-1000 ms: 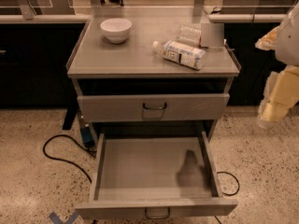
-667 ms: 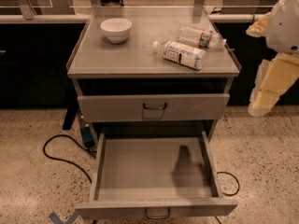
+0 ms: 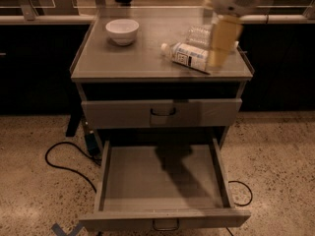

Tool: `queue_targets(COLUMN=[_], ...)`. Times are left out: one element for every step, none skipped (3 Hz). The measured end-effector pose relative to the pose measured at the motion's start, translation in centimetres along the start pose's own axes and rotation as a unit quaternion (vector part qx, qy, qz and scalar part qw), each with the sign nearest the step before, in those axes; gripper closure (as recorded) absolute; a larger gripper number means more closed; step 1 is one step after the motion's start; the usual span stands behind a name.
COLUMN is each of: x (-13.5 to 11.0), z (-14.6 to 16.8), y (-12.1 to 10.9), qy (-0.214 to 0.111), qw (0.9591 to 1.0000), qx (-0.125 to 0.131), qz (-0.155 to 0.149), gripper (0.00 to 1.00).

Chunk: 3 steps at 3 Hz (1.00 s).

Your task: Place blue plastic bottle into middle drawer

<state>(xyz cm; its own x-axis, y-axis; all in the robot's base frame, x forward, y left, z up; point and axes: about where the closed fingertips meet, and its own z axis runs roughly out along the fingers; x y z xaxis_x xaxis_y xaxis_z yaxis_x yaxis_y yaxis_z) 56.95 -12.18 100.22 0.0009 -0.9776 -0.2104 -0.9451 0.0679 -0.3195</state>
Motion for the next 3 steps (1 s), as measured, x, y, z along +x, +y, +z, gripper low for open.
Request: queue_targets(x=[-5.2, -5.4, -4.1], z=[0.1, -0.1, 1.9], y=[-2.8, -2.9, -6.1], qy=[-0.033, -0.035, -0.037], qw=[0.9989, 0.9987, 0.9988], qx=[0.016, 0.020, 0.025], qz=[-0.031, -0.031, -0.020], gripper=[0.00, 0.00, 0.00])
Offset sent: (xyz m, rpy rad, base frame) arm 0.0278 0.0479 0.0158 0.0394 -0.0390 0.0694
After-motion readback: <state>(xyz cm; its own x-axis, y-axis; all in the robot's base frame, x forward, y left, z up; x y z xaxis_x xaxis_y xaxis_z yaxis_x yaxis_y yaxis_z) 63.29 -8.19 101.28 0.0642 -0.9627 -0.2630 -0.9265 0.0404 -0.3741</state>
